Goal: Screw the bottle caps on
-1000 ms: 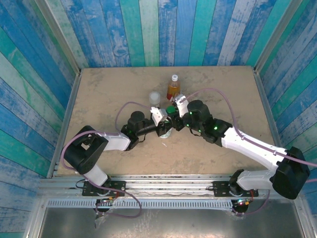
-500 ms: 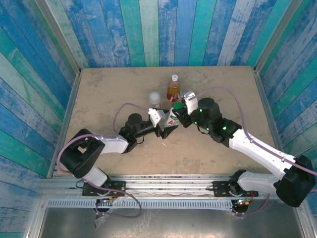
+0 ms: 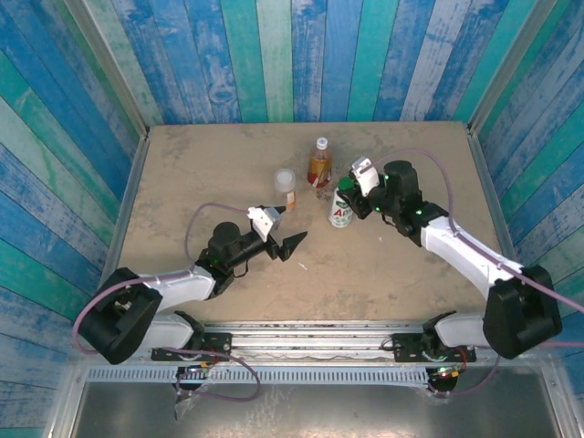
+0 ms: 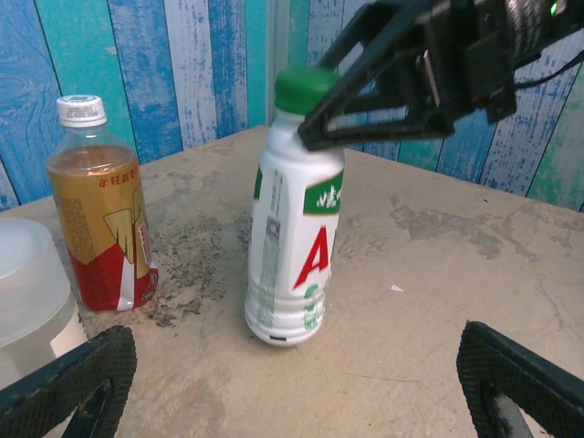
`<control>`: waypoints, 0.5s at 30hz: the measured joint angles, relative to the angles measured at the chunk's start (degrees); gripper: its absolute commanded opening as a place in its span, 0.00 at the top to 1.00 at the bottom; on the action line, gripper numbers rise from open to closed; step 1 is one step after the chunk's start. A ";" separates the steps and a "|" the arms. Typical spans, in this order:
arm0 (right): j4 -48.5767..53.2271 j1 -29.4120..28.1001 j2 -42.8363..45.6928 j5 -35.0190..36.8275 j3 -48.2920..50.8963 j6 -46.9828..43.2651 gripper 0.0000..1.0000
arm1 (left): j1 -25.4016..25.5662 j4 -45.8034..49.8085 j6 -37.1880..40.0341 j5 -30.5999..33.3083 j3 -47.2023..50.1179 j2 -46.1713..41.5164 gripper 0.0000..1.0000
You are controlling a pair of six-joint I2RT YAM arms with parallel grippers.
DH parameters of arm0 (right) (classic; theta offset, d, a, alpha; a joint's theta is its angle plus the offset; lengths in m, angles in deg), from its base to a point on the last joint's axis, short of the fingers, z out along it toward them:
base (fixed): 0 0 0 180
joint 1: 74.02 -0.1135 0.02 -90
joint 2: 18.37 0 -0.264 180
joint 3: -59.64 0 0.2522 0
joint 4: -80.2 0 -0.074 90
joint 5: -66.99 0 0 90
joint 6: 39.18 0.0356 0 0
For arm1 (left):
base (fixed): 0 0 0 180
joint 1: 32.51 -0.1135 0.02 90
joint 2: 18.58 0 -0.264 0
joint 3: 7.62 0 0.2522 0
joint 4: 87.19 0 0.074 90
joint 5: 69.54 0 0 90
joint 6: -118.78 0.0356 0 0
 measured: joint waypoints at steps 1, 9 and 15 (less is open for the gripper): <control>0.02 0.04 -0.92 -0.35 0.00 -0.46 0.71 | -0.17 0.48 0.00 0.07 0.04 -0.50 0.06; -1.73 0.37 -2.56 -1.90 -0.57 -2.10 0.45 | -1.11 2.14 0.07 0.42 0.04 -1.88 0.06; -1.40 0.52 -2.47 -1.99 -1.25 -2.08 0.26 | -1.73 3.39 0.24 1.66 0.04 -2.27 0.06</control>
